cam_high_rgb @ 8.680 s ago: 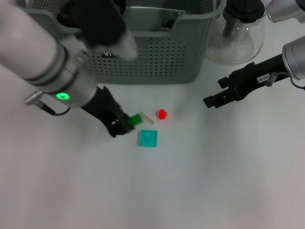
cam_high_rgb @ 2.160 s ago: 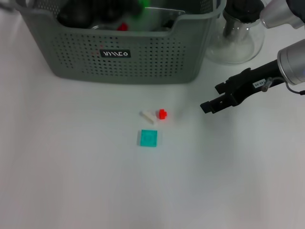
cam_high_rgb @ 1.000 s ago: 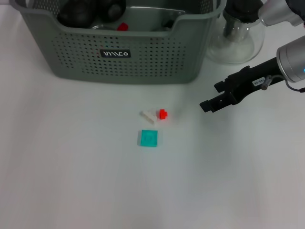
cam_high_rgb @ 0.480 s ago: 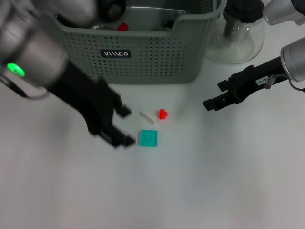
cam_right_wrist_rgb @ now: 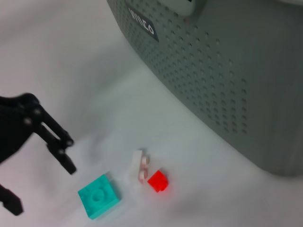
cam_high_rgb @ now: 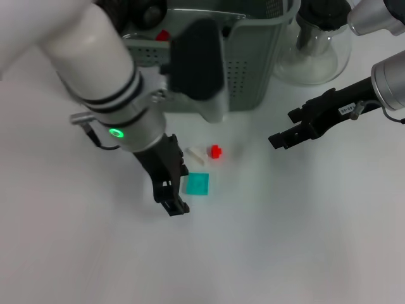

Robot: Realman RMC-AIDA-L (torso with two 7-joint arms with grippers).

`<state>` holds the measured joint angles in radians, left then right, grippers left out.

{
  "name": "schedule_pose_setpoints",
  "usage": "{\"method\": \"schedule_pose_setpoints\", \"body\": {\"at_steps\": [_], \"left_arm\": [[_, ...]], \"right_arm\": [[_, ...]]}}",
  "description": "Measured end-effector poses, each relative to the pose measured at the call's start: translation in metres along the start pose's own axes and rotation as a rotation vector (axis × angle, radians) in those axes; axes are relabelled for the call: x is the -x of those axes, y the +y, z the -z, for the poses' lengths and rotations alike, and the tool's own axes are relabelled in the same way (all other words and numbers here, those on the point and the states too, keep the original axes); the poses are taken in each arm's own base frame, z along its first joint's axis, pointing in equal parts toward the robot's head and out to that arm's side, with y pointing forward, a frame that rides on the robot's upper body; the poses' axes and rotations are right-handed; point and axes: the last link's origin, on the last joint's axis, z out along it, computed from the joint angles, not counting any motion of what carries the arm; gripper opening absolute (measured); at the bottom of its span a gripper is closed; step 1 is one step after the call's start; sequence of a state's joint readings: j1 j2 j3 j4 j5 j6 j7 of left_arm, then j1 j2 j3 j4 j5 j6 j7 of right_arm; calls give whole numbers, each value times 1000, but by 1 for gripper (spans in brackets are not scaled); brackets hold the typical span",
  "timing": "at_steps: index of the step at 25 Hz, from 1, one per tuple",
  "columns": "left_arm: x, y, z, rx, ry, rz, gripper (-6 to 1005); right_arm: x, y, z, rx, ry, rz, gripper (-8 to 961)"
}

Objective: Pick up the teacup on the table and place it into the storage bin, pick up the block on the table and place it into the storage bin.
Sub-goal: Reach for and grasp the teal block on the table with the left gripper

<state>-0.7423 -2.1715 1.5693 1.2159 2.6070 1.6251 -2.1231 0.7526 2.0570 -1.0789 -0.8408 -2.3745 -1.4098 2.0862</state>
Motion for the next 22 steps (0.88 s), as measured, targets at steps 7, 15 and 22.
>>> {"method": "schedule_pose_setpoints", "body": {"at_steps": [7,15,22], "left_arm": [[-14,-8,-17,-58,-42,-74,676],[-18,-11,-27,-77,-72,-110,648],[-20,-13,-33,-78,-74,-115,624]], "right_arm": [[2,0,0,-3,-3,4,882],[3,-1,1,-6,-6,3,883],[2,-2,1,-9,-7,0,883]]}}
